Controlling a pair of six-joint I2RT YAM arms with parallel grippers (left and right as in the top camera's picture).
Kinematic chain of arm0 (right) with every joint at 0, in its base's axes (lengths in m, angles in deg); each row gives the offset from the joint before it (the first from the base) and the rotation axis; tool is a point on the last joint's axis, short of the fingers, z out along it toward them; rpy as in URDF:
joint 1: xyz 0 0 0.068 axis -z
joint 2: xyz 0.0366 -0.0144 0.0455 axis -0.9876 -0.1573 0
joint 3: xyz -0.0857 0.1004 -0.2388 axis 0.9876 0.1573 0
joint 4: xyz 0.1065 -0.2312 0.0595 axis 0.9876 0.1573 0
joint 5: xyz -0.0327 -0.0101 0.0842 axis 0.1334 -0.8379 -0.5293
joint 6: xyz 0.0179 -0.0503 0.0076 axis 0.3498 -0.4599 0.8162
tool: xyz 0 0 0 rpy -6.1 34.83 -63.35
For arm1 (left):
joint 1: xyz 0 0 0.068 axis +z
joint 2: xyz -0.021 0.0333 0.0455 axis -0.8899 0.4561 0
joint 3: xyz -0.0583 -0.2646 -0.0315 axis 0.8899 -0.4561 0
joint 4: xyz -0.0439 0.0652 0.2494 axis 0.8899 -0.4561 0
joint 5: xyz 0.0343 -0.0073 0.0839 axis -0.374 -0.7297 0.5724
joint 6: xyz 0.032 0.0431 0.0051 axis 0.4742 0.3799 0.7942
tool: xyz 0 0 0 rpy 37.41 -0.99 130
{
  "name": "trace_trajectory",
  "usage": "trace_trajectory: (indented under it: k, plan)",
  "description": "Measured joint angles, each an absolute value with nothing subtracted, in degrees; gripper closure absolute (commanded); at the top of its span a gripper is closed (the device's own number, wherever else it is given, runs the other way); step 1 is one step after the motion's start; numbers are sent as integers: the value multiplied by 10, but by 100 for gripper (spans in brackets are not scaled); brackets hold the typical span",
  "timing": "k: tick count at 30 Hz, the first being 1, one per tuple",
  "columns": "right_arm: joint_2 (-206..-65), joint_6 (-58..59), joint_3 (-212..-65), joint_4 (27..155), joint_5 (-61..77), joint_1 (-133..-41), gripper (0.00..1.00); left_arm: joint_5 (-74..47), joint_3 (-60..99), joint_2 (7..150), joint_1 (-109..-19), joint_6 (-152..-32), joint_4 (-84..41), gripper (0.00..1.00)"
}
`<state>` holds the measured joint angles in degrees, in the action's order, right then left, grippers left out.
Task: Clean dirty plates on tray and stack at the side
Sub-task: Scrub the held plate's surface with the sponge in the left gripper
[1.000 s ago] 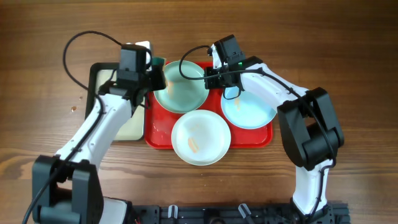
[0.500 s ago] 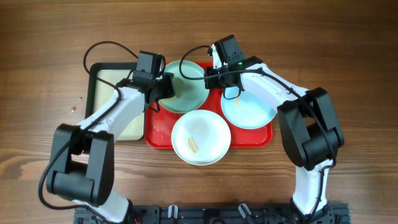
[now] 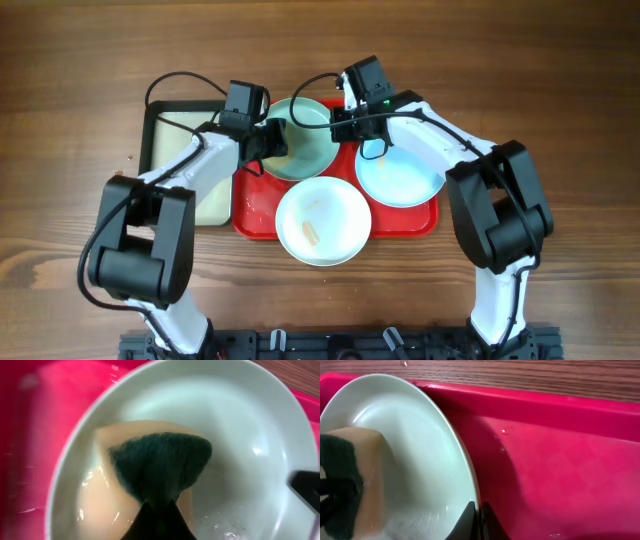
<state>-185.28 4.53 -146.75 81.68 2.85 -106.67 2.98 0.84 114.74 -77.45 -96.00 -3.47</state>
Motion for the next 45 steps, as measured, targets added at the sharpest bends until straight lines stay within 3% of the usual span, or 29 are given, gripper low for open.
trace_trajectory:
  k: [8,15,30,45]
  plan:
    - [-1853,45,-1467,817,30,-1066,96,-95,10,1159,-774,-964,-13,96]
    - [-1853,45,-1467,814,25,-1068,96,-131,47,1159,-776,-964,-35,96]
    - [-1853,45,-1467,814,24,-1071,96,88,88,1108,-778,-961,-159,96]
    - [-1853,45,-1467,814,24,-1071,96,94,88,1176,-779,-956,-149,96]
